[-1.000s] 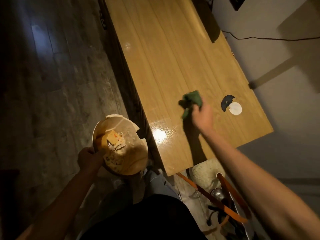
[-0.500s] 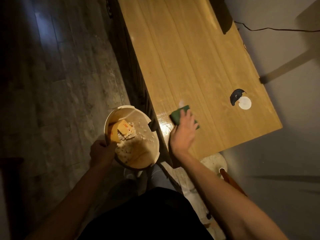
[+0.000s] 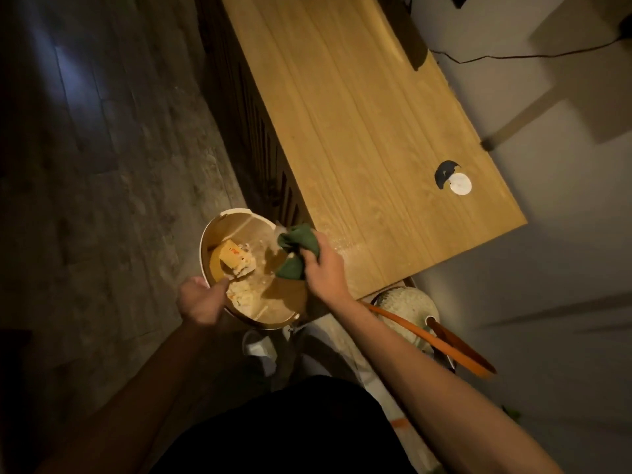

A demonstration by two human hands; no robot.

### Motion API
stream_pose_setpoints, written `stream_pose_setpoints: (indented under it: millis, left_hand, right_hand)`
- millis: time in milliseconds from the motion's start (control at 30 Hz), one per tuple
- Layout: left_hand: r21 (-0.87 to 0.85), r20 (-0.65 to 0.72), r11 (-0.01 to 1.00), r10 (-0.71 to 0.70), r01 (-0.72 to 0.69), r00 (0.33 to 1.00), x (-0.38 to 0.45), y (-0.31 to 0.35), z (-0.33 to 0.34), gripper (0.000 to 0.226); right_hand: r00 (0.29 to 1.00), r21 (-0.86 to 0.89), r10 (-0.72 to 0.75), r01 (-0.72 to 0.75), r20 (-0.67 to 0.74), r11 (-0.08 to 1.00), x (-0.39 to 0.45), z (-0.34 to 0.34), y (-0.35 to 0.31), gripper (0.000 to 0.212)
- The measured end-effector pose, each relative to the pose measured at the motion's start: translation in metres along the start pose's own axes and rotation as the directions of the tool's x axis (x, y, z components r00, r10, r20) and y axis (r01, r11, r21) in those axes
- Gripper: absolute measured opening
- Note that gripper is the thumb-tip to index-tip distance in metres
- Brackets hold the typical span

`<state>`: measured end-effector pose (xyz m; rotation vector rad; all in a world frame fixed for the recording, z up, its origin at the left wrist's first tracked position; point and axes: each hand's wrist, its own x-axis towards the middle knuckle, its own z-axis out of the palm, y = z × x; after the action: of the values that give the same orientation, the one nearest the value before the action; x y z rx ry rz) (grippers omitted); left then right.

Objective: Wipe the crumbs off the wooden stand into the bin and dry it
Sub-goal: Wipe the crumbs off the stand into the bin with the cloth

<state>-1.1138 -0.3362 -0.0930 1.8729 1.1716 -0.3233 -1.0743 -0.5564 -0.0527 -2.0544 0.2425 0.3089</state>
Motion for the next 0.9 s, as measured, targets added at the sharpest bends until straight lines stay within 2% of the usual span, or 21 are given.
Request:
stream_pose_setpoints:
  millis: [133, 267, 400, 500, 567, 667, 767, 900]
  left_hand:
    - [0.038, -0.036, 0.999, -0.018, 0.020, 0.999, -0.010, -0.006, 0.006, 0.036]
    - [0.074, -0.080, 0.997, -0.007, 0.013, 0.997, -0.017, -0.008, 0.015, 0.033]
    - [-0.025, -0.089, 0.993, -0.118, 0.116, 0.989, -0.026, -0.011, 0.029, 0.023]
    - [-0.060, -0.098, 0.993, -0.107, 0.101, 0.989, -0.033, -0.015, 0.041, 0.024]
    - [-0.075, -0.076, 0.995, -0.077, 0.072, 0.994, -0.036, -0.012, 0.050, 0.024]
    - [-0.040, -0.099, 0.992, -0.124, 0.121, 0.987, -0.038, -0.007, 0.060, 0.019]
    - [0.039, -0.136, 0.982, -0.176, 0.183, 0.975, -0.039, -0.006, 0.061, 0.029]
    - [0.080, -0.142, 0.984, -0.149, 0.161, 0.979, -0.040, -0.003, 0.061, 0.028]
  right_hand:
    - [0.964, -0.004, 0.112, -0.117, -0.243, 0.993, 0.031, -0.104, 0.041, 0.039]
    - [0.848, -0.078, 0.232, -0.304, -0.477, 0.949, 0.064, -0.216, 0.099, 0.040]
    - [0.771, -0.207, 0.271, -0.459, -0.577, 0.864, 0.101, -0.316, 0.147, 0.040]
    - [0.744, -0.302, 0.272, -0.536, -0.610, 0.788, 0.131, -0.364, 0.168, 0.033]
    - [0.768, -0.370, 0.275, -0.548, -0.578, 0.751, 0.145, -0.373, 0.176, 0.035]
    - [0.850, -0.477, 0.179, -0.438, -0.496, 0.762, 0.148, -0.355, 0.188, 0.049]
    - [0.852, -0.509, 0.110, -0.404, -0.512, 0.760, 0.135, -0.324, 0.194, 0.060]
    - [0.860, -0.540, 0.068, -0.377, -0.506, 0.753, 0.117, -0.286, 0.189, 0.060]
